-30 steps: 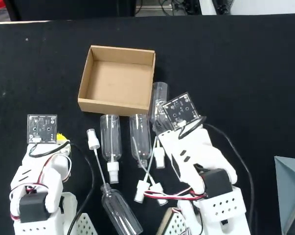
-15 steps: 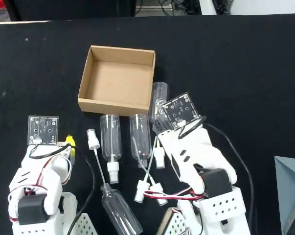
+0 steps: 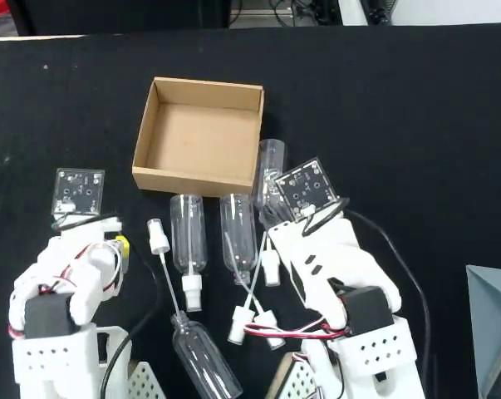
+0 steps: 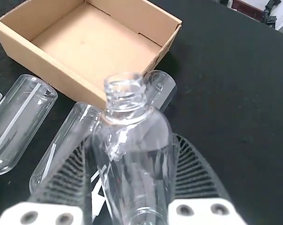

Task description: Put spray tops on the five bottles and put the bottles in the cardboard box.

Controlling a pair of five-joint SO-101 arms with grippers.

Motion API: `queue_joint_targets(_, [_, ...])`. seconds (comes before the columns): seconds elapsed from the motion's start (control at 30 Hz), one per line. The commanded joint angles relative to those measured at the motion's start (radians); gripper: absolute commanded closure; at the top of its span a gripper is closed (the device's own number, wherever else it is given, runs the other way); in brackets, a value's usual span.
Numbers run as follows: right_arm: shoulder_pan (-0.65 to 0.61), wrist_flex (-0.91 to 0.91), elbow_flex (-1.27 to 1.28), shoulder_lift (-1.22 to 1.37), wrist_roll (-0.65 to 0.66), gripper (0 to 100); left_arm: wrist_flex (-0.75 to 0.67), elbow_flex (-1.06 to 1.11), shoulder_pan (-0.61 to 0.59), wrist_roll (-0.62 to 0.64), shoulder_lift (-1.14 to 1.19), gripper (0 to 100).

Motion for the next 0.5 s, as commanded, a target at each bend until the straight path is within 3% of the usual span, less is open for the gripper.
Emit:
queue_joint_targets(0.0, [0.023,-0.032,-0.004,-0.03,-0.009,92.8,0.005,-0.058,0.099,0.048,0.052,86])
queue_joint_targets(0.13, [0.023,-0.032,-0.004,-0.03,-0.009,92.8,0.0,-0.073,0.177,0.071,0.109,86])
queue_joint_targets(0.47, [0.025,-0.032,-0.004,-0.03,-0.009,92.8,-0.091,-0.087,0.191,0.17,0.305,86])
